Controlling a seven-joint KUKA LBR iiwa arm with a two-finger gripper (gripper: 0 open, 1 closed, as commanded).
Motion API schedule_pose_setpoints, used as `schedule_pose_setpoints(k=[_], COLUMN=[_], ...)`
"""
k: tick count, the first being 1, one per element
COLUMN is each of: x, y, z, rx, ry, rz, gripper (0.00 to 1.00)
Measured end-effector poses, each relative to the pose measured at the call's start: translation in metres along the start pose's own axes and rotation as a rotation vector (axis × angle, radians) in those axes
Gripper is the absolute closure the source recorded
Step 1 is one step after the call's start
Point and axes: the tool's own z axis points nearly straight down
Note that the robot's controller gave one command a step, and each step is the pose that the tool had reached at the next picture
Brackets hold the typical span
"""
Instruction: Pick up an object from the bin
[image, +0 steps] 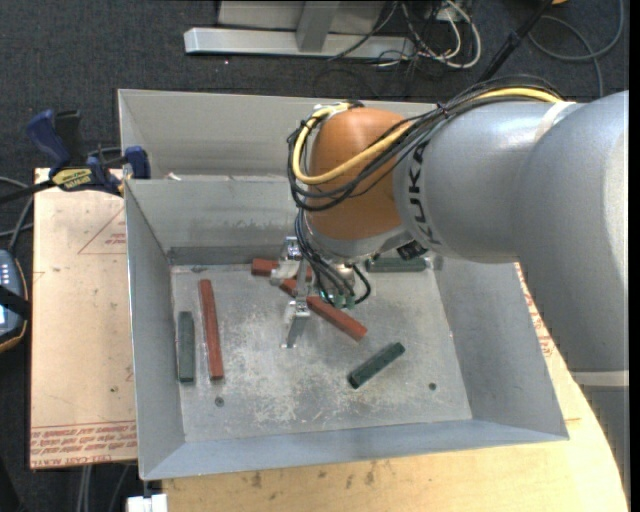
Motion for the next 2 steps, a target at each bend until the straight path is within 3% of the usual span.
schedule_pose_setpoints(k=[1, 2], x=[-0.002, -0.014], y=[-0.001, -0.037], z=[-0.005, 0.032], rx=[-0.001, -0.005], ry=[-0.007, -0.017], rz=[0.002, 0.095], gripper=[0.0, 0.0])
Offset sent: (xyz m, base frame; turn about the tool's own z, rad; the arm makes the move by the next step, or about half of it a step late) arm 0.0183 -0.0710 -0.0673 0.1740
